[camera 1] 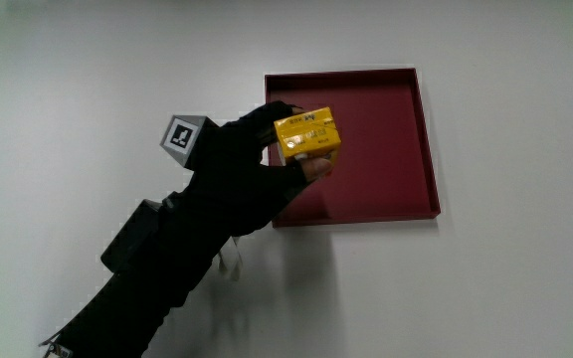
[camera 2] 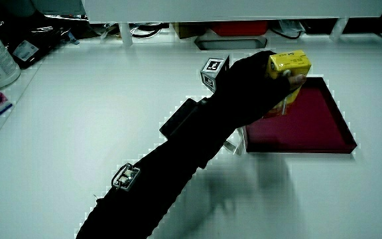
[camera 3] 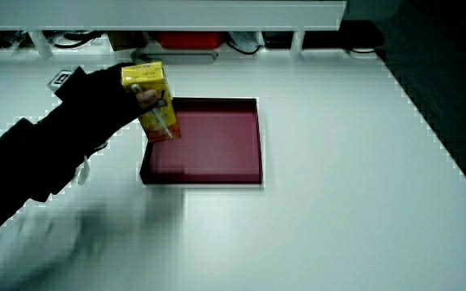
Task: Place ice redtea
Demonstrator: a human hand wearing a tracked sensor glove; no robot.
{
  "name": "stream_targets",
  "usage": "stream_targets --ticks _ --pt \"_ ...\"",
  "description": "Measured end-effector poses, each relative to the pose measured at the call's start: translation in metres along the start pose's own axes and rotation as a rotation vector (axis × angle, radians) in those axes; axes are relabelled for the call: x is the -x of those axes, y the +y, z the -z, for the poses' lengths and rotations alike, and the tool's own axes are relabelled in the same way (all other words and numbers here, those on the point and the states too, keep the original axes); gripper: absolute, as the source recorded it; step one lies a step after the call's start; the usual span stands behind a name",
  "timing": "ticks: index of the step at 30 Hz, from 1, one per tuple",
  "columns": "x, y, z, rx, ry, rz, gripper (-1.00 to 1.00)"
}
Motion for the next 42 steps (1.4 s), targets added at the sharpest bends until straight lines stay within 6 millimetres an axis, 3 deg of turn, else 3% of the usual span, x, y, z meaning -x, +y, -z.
stream_targets --ticks 8,23,33,42 --pt "0.026 0.002 0.012 0.075 -0.008 -0.047 0.00" --pt "0.069 -0.007 0.015 0.083 -0.063 -0.131 0.00" --pt "0.072 -0.008 0.012 0.097 -0.051 -0.144 0.00" --pt "0.076 -0.007 0.011 0.098 -0.042 -0.149 -0.35"
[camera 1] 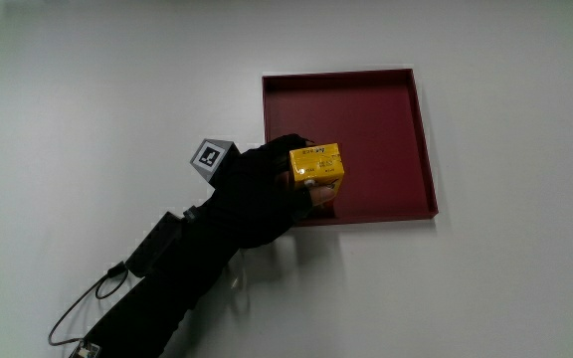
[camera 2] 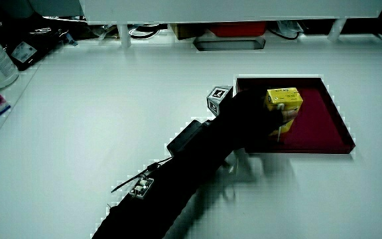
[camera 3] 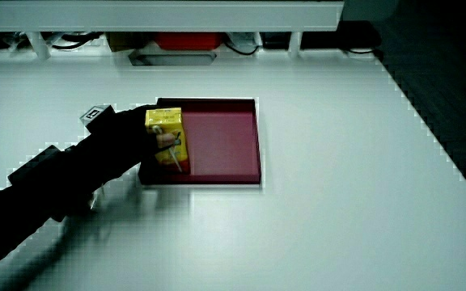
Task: Place ice redtea
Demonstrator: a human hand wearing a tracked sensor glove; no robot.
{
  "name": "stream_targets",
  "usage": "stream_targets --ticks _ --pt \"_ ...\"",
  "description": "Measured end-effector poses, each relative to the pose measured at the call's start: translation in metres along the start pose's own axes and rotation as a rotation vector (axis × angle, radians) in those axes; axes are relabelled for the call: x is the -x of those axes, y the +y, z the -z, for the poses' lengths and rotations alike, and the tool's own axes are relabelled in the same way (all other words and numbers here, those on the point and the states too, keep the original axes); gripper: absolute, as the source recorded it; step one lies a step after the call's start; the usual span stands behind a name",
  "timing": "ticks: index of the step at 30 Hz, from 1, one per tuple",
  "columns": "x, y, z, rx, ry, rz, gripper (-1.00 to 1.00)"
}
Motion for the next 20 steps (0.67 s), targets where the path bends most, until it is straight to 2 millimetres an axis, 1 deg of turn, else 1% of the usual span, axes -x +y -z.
stream_targets --ticks 3,8,11,15,17,20 --pt "-0.002 -0.001 0.001 -0.013 0.025 0.002 -0.46" --pt "-0.004 -0.006 -0.001 -0.026 0.014 -0.016 -0.65" --pt "-0.012 -0.011 -0.005 -0.016 0.006 -0.016 -0.77" --pt "-0.029 -0.021 -0.009 0.038 -0.026 -0.045 -0.92" --pt "-0.037 -0.026 -0.013 0.082 0.024 -0.049 -1.00" --pt "-0.052 -0.037 -0.020 0.134 0.071 -0.103 -1.00"
